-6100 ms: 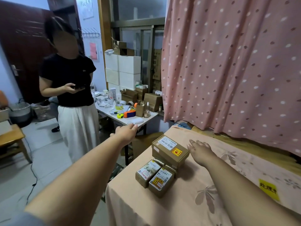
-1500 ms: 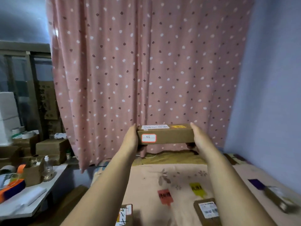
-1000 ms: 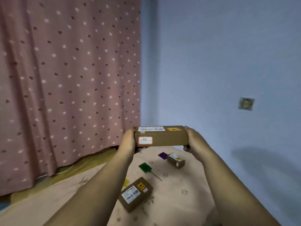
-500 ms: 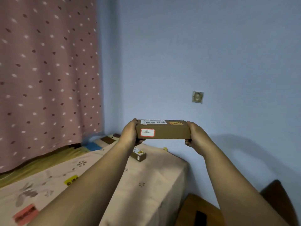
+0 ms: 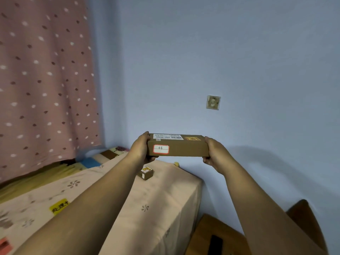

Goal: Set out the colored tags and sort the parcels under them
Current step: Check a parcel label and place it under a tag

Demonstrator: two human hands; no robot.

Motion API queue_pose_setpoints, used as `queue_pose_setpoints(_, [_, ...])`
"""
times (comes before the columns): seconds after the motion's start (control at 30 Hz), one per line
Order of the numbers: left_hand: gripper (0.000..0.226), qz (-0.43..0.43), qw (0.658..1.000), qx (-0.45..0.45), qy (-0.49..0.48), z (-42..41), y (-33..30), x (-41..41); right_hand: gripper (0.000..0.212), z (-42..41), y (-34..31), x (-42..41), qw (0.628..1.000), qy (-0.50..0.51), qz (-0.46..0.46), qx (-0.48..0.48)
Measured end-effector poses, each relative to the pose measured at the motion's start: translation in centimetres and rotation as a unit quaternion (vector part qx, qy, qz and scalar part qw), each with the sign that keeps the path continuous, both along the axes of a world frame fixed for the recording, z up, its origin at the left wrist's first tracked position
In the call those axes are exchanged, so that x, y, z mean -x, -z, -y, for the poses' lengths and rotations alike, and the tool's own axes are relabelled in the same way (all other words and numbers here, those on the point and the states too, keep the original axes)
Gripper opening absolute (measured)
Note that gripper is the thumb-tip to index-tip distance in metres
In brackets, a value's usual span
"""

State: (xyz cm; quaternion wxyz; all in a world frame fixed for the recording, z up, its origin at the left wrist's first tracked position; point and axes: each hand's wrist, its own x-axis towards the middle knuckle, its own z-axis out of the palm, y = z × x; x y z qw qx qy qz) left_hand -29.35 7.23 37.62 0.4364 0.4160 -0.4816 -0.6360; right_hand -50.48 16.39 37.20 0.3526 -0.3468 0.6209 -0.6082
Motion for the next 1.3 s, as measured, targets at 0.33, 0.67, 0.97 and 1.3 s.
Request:
queue_pose_setpoints(0.33, [0.021, 0.020, 0.999, -0.021, -0.015, 8.2, 1.2, 0.2, 0.025, 9.3, 1.2, 0.7, 0.999, -0.030, -0.014, -0.015])
queue_pose_setpoints(0.67, [0.030, 0.034, 0.998, -0.043, -0.028, 21.4, 0.9, 1.0, 0.030, 23.5, 0.2, 1.8, 0.998, -0.055, -0.009, -0.024])
queue_pose_setpoints(0.97, [0.032, 0.029, 0.995, -0.098, -0.012, 27.5, 5.8, 1.2, 0.020, 31.1, 4.0, 2.4, 0.995, -0.054, 0.035, -0.081])
queue_pose_setpoints(1.3, [0.027, 0.020, 0.991, -0.117, -0.057, 30.1, 9.0, 2.1, 0.018, 36.6, 7.5, 3.9, 0.989, -0.111, 0.037, -0.094])
